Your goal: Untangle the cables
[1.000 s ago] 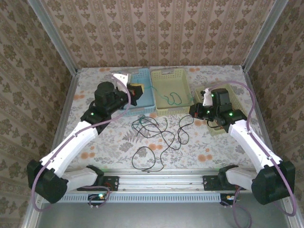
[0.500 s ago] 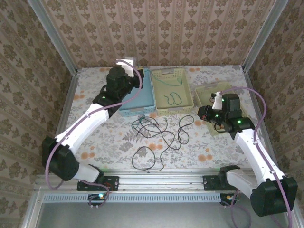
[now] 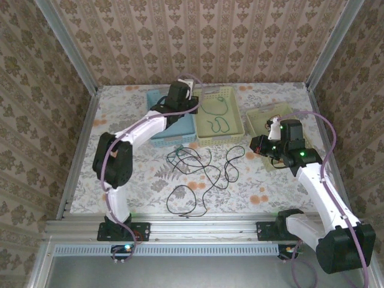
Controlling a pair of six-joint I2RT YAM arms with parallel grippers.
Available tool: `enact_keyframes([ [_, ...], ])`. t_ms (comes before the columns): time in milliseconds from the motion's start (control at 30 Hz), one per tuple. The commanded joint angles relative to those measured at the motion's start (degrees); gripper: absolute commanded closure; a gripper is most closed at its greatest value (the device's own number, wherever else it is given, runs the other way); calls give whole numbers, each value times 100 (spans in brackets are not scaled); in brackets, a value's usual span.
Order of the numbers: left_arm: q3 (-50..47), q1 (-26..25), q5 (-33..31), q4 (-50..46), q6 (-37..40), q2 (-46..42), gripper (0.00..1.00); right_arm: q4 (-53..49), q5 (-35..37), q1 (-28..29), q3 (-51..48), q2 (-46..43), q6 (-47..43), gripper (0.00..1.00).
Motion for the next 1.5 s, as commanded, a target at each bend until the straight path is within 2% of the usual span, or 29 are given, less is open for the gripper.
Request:
enact_keyframes([
  [0, 448, -19, 509, -432, -371, 282, 100, -208, -6, -29, 124, 107, -144, 96],
  [333, 1771, -196, 963, -1648, -210, 1366, 100, -237, -37, -29, 138, 166, -177, 96],
  [500, 2267, -299, 982, -2214, -140, 1776, 100, -252, -21, -29, 129, 100, -195, 96],
  [733, 2459, -322, 787, -2383, -147, 1943, 100, -257, -60, -29, 67, 16, -200, 95],
  [800, 2630, -326, 724, -2458, -83, 1938, 86, -248, -76, -29, 67, 8, -197, 95],
  [900, 2990, -343, 570, -2653, 29, 1905, 48, -230, -128, -29, 76, -18, -177, 95],
  [967, 3230, -351, 463, -2769, 79, 1857, 38, -243, -149, -29, 82, -32, -186, 95],
  [1100, 3517, -388, 259, -2753, 192, 1571, 30, -232, -196, -21, 81, -71, -193, 95],
  [1200, 3382, -399, 18, -2638, 153, 1108, 28, -268, -184, 186, 172, -64, -324, 92],
  [1267, 2863, -388, -117, -2418, 68, 601, 27, -363, -63, 514, 313, 1, -511, 90],
  [1467, -131, -362, -656, -1858, -117, -1487, 26, -134, 170, 1758, 583, 508, -803, 80],
])
